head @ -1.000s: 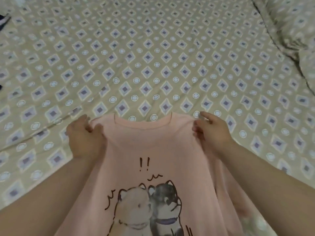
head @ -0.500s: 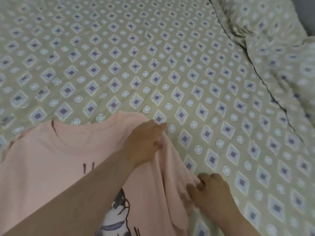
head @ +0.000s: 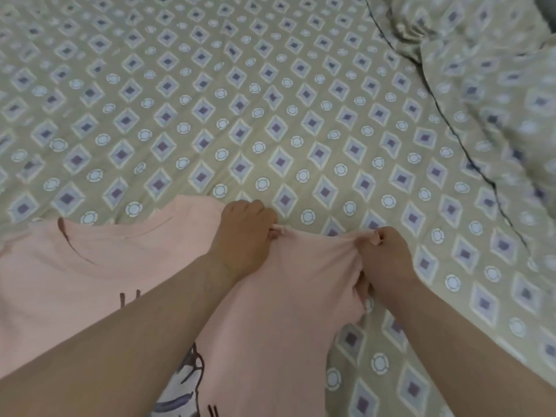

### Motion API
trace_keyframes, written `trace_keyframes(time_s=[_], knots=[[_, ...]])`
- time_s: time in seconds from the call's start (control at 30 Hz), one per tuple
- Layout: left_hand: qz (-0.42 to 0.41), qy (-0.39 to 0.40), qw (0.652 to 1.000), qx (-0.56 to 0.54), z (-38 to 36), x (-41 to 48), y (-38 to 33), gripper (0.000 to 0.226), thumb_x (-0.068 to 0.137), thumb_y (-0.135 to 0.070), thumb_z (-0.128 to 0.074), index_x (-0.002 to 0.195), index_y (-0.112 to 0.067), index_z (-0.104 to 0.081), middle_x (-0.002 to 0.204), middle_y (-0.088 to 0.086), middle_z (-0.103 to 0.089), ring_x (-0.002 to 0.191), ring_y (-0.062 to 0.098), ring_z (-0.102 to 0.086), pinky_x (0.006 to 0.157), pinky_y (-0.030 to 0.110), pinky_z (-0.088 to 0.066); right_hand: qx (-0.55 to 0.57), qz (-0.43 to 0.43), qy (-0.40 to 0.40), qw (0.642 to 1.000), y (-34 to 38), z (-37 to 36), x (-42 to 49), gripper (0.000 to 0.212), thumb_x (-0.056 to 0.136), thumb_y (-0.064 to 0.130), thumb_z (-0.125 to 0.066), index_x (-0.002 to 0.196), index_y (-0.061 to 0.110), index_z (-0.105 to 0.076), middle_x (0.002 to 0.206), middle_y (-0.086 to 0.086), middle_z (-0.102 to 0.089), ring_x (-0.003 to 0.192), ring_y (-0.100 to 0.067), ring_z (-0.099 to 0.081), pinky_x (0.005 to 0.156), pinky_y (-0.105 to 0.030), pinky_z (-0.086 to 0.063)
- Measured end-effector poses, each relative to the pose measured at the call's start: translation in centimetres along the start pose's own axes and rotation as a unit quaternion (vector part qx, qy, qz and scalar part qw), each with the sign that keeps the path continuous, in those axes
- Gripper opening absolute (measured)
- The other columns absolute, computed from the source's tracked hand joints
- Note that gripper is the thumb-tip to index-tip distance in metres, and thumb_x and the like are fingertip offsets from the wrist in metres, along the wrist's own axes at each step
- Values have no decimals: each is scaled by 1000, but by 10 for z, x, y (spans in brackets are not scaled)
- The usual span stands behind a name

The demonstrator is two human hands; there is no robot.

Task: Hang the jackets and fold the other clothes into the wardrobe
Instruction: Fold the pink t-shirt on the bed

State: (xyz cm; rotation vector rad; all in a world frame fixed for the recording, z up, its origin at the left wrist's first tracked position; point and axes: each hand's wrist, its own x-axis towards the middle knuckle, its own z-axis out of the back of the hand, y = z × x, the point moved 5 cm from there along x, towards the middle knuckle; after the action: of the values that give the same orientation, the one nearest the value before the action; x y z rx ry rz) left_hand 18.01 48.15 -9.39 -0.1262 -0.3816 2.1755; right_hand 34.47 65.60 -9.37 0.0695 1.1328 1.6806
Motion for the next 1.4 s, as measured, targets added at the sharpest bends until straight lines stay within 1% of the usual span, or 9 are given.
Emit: trace_keyframes(time_s=[0.13,0.2,0.3,0.53,0.67,0.83,0.97,1.17,1.4], knots=[[61,-92,994,-27,-4,-32,-10,47,86,-28,-65,124,-5,-52,133,19,-48,128,38,-42,112,53,-29,95,-75,11,993,-18,-3,-17,40,81,46,-64,95,9,-61,80,-6,-65,70,-27,-62,63,-36,-49],[83,-33,996,-17,-17,-59,-20,78,82,-49,-58,139,1,-41,148,23,-38,140,37,-33,117,49,-21,89,-129,27,987,-31,-8,-35,54,80,59,-65,85,6,-63,74,-7,-66,67,-27,-64,60,-32,-48],[79,72,994,34,-36,-99,-37,103,76,-68,-48,147,5,-33,155,22,-31,144,35,-32,116,44,-13,81,-161,74,981,-48,-23,-62,21,85,36,-71,81,17,-67,72,2,-70,70,-20,-66,63,-31,-52],[101,-29,985,-137,8,-62,-39,66,93,-45,-39,149,-10,-37,159,0,-27,126,20,-49,91,31,-43,24,-161,126,979,-59,-1,-70,16,79,-2,-58,88,7,-66,74,-6,-67,62,-22,-59,50,-25,-44],[-16,150,987,60,18,9,-43,30,91,-42,-48,103,-21,-67,99,-4,-63,100,22,-56,80,32,-37,16,-141,164,976,-42,5,-56,12,80,18,-72,89,9,-71,80,-5,-75,79,-27,-71,77,-39,-58],[60,470,875,96,9,24,-39,21,76,-42,-68,77,-23,-60,78,-6,-60,67,14,-56,55,25,-38,73,-110,142,981,-16,5,-27,20,88,22,-67,102,11,-73,96,-11,-75,93,-31,-71,90,-50,-56],[131,579,804,34,10,28,-34,14,86,-31,-59,80,-19,-63,82,2,-60,72,22,-57,68,28,-42,141,-144,121,972,-27,5,-20,10,85,12,-65,91,12,-72,104,-21,-71,95,-35,-69,96,-56,-51],[250,550,771,-200,14,35,-4,27,84,-28,-65,106,-12,-72,103,6,-74,94,29,-71,92,41,-54,226,-167,103,954,-49,6,-11,10,87,13,-67,97,12,-67,96,-15,-71,84,-33,-68,80,-50,-55],[77,191,970,-126,2,61,-14,24,86,-20,-64,69,-23,-47,74,-8,-51,75,19,-52,60,28,-35,202,-130,43,970,-46,11,12,15,87,19,-68,94,6,-67,103,-21,-70,90,-33,-66,93,-57,-53]])
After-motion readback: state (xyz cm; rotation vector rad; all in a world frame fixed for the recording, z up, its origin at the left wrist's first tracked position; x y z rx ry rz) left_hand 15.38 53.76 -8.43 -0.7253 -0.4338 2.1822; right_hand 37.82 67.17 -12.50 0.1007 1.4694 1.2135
